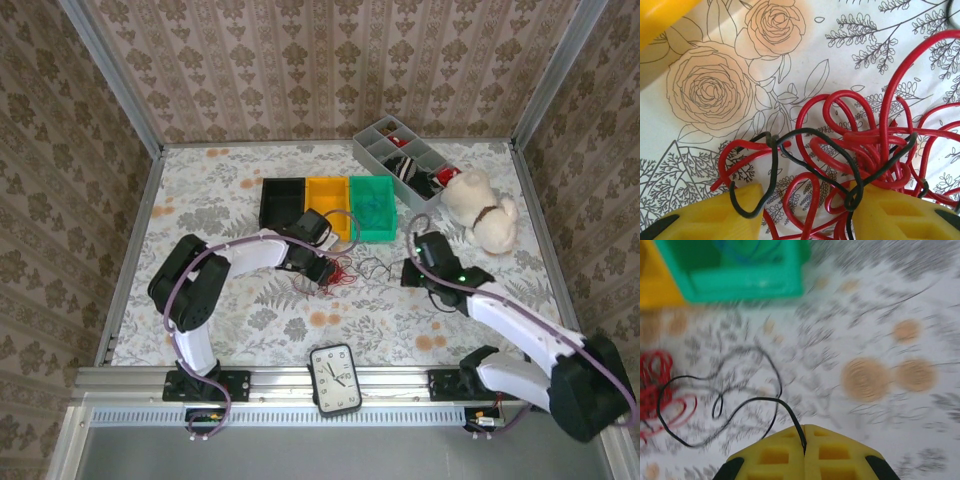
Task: Untangle the cables
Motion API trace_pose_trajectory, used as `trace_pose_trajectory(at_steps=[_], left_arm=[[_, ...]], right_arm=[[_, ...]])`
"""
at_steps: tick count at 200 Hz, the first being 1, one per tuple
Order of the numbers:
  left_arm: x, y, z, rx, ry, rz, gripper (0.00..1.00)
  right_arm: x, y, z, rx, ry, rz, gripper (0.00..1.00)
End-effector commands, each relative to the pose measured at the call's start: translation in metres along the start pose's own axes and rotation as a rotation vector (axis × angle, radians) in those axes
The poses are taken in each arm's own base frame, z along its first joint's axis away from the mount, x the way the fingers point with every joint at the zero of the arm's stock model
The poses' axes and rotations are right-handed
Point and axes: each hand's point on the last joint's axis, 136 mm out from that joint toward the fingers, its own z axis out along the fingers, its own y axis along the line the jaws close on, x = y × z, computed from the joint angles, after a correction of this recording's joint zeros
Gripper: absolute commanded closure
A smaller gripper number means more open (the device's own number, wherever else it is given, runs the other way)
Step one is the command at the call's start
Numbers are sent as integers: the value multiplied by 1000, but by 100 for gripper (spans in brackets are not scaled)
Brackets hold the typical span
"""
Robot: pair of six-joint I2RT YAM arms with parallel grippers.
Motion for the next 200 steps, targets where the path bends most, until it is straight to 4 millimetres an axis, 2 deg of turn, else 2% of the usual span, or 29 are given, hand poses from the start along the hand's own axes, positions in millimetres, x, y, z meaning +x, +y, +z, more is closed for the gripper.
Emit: trace_pose_trajectory(at_steps=[1,20,30,50,63,67,88,119,149,173,200], left_arm=[[9,-4,9,11,52,30,51],[10,-5,11,9,56,30,51],[11,-5,11,7,56,31,51],[11,-4,10,0,52,31,51],[10,-4,10,-2,50,32,51],[11,-4,10,-1,51,32,51],[10,-5,11,0,51,34,52],[9,-5,12,1,51,39,52],[10,-6,12,1,51,42,52],[10,-6,12,-2,51,46,51],[11,-6,11,-5,53,47,52]], right_arm=[[-4,30,13,-87,28,-80,99],[-5,38,26,-108,43,-69,97],[-8,41,32,-103,45,-62,89],[-16,45,39,-97,42,-44,67],[-23,51,40,-115,28,-36,60],[-19,51,46,-112,49,-35,58],[-20,61,52,-146,73,-22,51],[-11,67,65,-154,146,-8,48],[-4,62,77,-110,190,3,48],[-2,58,79,-79,207,-11,48],[9,53,77,-52,239,-53,48]])
